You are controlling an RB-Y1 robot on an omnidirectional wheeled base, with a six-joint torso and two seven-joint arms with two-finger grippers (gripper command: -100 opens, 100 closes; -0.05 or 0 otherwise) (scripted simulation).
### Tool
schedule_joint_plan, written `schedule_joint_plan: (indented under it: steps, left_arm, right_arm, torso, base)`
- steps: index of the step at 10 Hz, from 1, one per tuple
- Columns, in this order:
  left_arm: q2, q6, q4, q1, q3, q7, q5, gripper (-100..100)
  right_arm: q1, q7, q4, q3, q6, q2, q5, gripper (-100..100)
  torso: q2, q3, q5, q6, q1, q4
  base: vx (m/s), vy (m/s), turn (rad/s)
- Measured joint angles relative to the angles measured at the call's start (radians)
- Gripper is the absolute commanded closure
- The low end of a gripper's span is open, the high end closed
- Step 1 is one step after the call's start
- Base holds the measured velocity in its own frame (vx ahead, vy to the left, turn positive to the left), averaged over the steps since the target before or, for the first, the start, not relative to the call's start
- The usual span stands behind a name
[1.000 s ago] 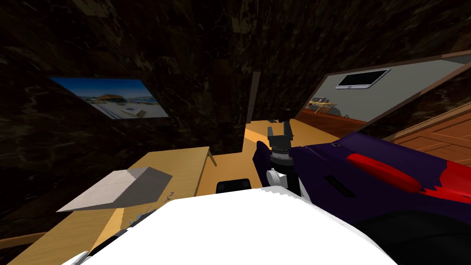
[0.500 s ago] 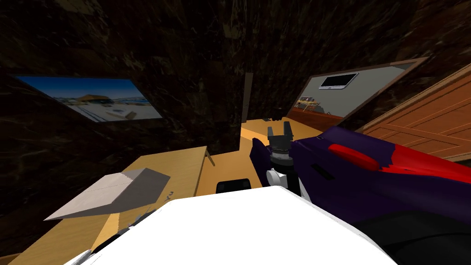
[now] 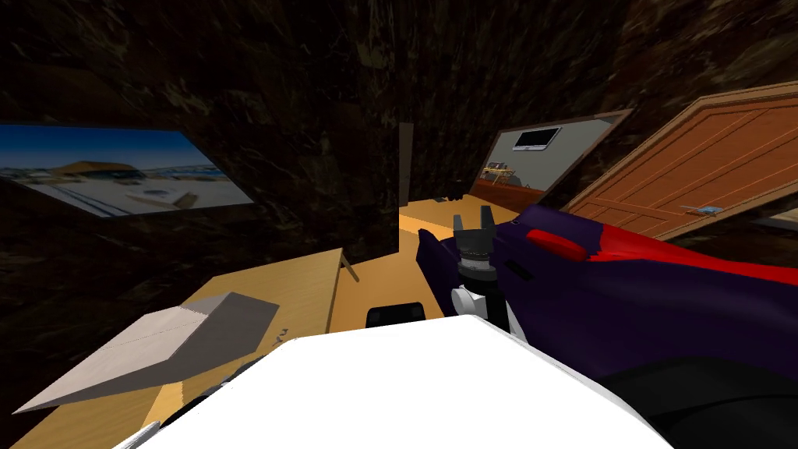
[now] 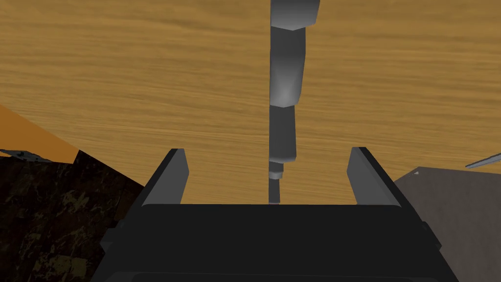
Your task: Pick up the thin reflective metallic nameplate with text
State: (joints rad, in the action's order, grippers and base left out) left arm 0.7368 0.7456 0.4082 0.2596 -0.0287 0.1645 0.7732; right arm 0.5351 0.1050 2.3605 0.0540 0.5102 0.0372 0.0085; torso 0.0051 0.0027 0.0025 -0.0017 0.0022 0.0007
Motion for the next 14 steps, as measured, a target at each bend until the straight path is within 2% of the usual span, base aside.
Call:
schedule_joint_plan:
  steps: [1, 2, 3, 5, 8, 10, 12, 13, 14]
  left_arm:
    - [0.001, -0.010, -0.007, -0.004, -0.016, -0.001, -0.030, -100]
    - [0.004, -0.025, 0.026, 0.014, -0.025, -0.013, -0.051, -100]
    - [0.003, -0.024, 0.011, 0.006, -0.025, -0.012, -0.061, -100]
    - [0.005, -0.032, -0.031, -0.018, -0.063, -0.003, -0.116, -100]
    - [0.011, -0.069, -0.061, -0.034, -0.136, -0.006, -0.206, -100]
    - [0.016, -0.087, -0.055, -0.031, -0.160, -0.013, -0.257, -100]
    - [0.025, -0.124, -0.036, -0.023, -0.203, -0.027, -0.315, -100]
    - [0.021, -0.120, -0.061, -0.036, -0.206, -0.022, -0.330, -100]
    - [0.021, -0.117, -0.065, -0.038, -0.206, -0.020, -0.331, 100]
  right_arm:
    - [0.000, 0.000, 0.000, 0.000, 0.000, 0.000, 0.000, 0]
    - [0.000, 0.000, 0.000, 0.000, 0.000, 0.000, 0.000, 0]
    - [0.000, 0.000, 0.000, 0.000, 0.000, 0.000, 0.000, 0]
    - [0.000, 0.000, 0.000, 0.000, 0.000, 0.000, 0.000, 0]
    - [0.000, 0.000, 0.000, 0.000, 0.000, 0.000, 0.000, 0]
    - [0.000, 0.000, 0.000, 0.000, 0.000, 0.000, 0.000, 0]
    - [0.000, 0.000, 0.000, 0.000, 0.000, 0.000, 0.000, 0]
    - [0.000, 0.000, 0.000, 0.000, 0.000, 0.000, 0.000, 0]
    - [0.000, 0.000, 0.000, 0.000, 0.000, 0.000, 0.000, 0]
  torso:
    - [0.000, 0.000, 0.000, -0.001, -0.001, 0.000]
    - [-0.002, -0.001, 0.000, -0.002, -0.001, -0.001]
    - [-0.005, -0.003, 0.000, -0.001, -0.001, -0.001]
    - [-0.002, -0.001, 0.000, -0.001, 0.000, 0.000]
    - [0.000, 0.000, 0.000, 0.000, -0.001, 0.000]
    - [-0.002, -0.001, 0.000, -0.002, 0.000, 0.000]
    - [-0.002, -0.001, 0.000, -0.001, 0.000, 0.000]
    - [-0.004, -0.002, 0.000, -0.002, 0.000, -0.001]
    - [-0.006, -0.003, 0.000, -0.002, 0.000, -0.001]
  base:
    - [-0.052, -0.005, 0.021]
    - [-0.007, -0.002, 0.032]
    - [-0.073, -0.008, -0.314]
    - [-0.102, -0.003, -0.207]
    - [-0.112, -0.015, -0.175]
    - [-0.069, -0.007, -0.114]
    - [-0.058, -0.006, -0.085]
    - [-0.007, -0.002, 0.013]
    - [0.000, 0.000, 0.000]
